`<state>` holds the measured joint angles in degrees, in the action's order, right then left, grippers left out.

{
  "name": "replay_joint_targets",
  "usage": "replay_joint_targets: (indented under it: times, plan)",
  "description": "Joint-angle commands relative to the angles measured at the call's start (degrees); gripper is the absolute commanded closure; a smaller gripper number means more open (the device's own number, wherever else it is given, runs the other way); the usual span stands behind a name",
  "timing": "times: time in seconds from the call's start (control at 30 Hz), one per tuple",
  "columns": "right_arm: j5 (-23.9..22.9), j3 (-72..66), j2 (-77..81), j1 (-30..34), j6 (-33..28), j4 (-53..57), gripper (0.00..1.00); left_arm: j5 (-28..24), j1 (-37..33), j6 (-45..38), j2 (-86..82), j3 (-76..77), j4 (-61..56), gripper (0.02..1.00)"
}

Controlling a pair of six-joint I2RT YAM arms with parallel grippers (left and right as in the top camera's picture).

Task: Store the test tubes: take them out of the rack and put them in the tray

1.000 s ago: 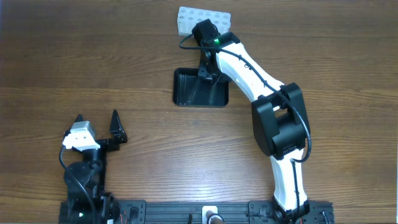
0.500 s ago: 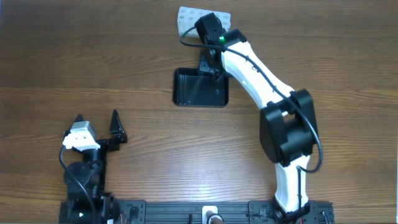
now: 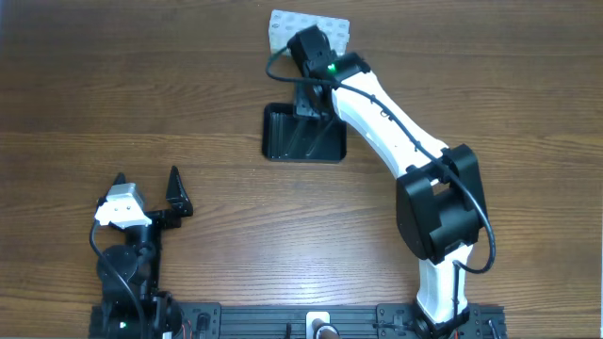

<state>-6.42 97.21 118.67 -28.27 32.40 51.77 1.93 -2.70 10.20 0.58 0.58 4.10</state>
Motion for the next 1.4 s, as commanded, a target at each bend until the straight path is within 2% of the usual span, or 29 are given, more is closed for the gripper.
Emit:
replay_joint_targets:
  times: [0.03, 0.13, 0.2, 0.3, 0.33, 0.5, 0.63, 0.73, 0.83, 1.03, 1.3, 1.4]
  plan:
    - [-1.3, -1.9, -0.3, 0.2, -1.3, -0.5, 0.301, 0.2, -0.2, 0.5, -0.4, -0.2, 0.0, 0.023]
    - [-2.5, -1.9, -1.5, 0.2, -1.6, -2.9, 0.272, 0.2, -0.2, 0.5, -0.4, -0.2, 0.0, 0.02]
    - [-2.7, -1.9, -3.0, 0.2, -3.3, -6.3, 0.22, 0.2, -0.2, 0.5, -0.4, -0.2, 0.0, 0.02]
    - [-3.8, -1.9, -5.8, 0.1, -5.1, -11.5, 0.095, 0.2, -0.2, 0.5, -0.4, -0.2, 0.0, 0.02]
    - [-4.7, -2.0, -6.7, 0.0, -5.1, -12.9, 0.009, 0.2, -0.2, 0.5, -0.4, -0.2, 0.0, 0.02]
    - [-11.4, -5.3, -11.9, -0.4, -5.7, -21.9, 0.007, 0.2, -0.2, 0.6, -0.4, -0.2, 0.0, 0.018]
    - [-16.0, -13.8, -18.5, -0.3, -7.9, -36.6, 0.007, 0.2, -0.2, 0.5, -0.4, -0.2, 0.0, 0.02]
    - [-18.8, -21.4, -25.0, -0.3, -7.8, -47.5, 0.007, 0.2, -0.2, 0.5, -0.4, -0.2, 0.0, 0.023]
    - [-20.1, -27.8, -32.5, -0.4, -7.9, -52.3, 0.009, 0.2, -0.2, 0.5, -0.4, -0.2, 0.0, 0.02]
    - [-18.8, -37.1, -47.7, -0.4, -15.4, -53.7, 0.009, 0.2, -0.2, 0.5, -0.4, -0.2, 0.0, 0.02]
    - [-18.6, -51.6, -68.0, -0.3, -16.1, -55.1, 0.007, 0.2, -0.2, 0.5, -0.4, -0.2, 0.0, 0.023]
    - [-15.5, -58.2, -74.7, -0.3, -21.2, -59.6, 0.009, 0.2, -0.2, 0.5, -0.4, -0.2, 0.0, 0.02]
